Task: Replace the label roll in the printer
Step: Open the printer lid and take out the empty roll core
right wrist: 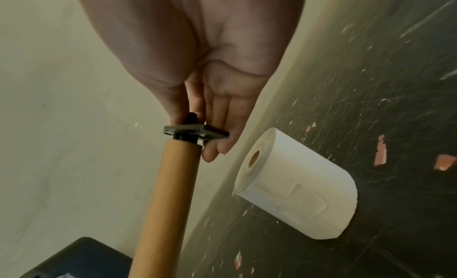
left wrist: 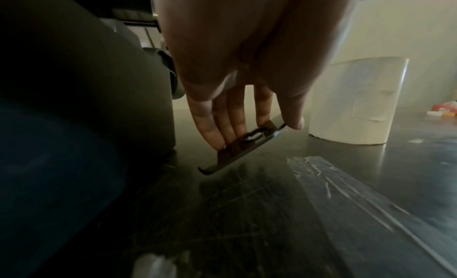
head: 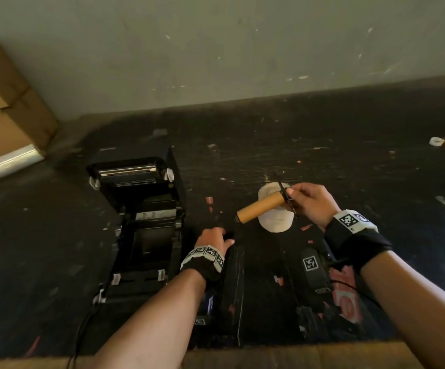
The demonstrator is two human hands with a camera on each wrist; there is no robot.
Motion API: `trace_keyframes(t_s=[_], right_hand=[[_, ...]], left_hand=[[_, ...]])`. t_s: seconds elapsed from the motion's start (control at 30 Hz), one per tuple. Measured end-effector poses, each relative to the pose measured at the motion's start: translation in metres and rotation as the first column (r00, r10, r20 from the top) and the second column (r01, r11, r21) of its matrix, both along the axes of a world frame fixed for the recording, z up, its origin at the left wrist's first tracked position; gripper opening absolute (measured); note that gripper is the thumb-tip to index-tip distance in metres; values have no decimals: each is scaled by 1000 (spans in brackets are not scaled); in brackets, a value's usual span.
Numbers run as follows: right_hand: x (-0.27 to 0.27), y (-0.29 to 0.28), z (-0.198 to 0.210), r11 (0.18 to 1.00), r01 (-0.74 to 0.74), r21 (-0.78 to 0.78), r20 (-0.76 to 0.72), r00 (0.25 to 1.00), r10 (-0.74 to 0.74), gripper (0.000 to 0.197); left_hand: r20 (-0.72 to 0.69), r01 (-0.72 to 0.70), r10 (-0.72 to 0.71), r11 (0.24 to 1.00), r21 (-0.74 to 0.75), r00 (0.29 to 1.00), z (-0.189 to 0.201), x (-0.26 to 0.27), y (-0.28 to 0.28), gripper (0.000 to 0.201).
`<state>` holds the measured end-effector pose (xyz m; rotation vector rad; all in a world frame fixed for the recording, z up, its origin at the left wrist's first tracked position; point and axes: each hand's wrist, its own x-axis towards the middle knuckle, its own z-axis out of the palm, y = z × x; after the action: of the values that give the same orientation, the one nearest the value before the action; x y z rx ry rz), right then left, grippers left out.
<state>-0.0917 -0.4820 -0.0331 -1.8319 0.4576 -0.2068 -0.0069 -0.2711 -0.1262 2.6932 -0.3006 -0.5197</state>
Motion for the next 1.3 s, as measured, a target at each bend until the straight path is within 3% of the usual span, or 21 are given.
trace_keyframes(t_s=[0.37,0.5,0.57,0.63,0.8,0.97,1.17,1.3], right_hand=[[2,6,15,996,-77,-51,13,997,78,14],[-2,3,13,997,-73,-33,-3,997,73,17],[-3,3,10,997,-71,19,-5,997,71,18],[-3,6,7,996,-70,59,-16,997,71,19],[-2,10,5,986,-58,157,-11,998,61,16],[-6,-16,8,992,5,129,-3,1000,-5,14],[-25,-74,-9,960,160,230,-28,987,-158,15],[-37,-86,-40,946,192,263,-198,970,-142,16]], left_hand=[[6,-5,5,1000,9,1000,0,-3,0,37],[-7,-21,20,966,-259,1000,32,11,-5,30],[-178,-132,44,843,-521,983,59,13,-8,31],[-354,-224,-21,739,-635,935,86,12,-10,37],[-260,135,-315,834,-536,913,99,12,-13,41],[-225,166,-314,847,-505,922,87,17,-6,49],[-258,155,-256,922,-355,932,61,23,13,50],[-254,206,-258,955,-215,932,36,18,6,53]])
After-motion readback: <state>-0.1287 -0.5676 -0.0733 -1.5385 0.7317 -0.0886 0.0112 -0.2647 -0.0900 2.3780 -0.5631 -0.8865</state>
